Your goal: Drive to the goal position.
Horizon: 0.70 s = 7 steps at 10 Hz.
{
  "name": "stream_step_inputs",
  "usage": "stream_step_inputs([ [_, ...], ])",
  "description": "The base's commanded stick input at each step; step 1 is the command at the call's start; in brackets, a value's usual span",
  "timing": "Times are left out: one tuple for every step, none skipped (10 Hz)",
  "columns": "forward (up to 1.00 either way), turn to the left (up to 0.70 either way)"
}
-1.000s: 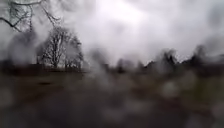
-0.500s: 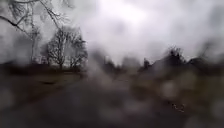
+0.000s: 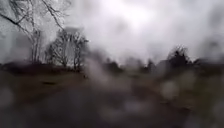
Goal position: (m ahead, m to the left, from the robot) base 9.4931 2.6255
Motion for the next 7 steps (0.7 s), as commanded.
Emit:
stream_step_inputs([
  [1.00, 0.00],
  [1.00, 0.27],
  [1.00, 0.40],
  [1.00, 0.40],
  [1.00, 0.40],
  [1.00, 0.35],
  [1.00, 0.09],
])
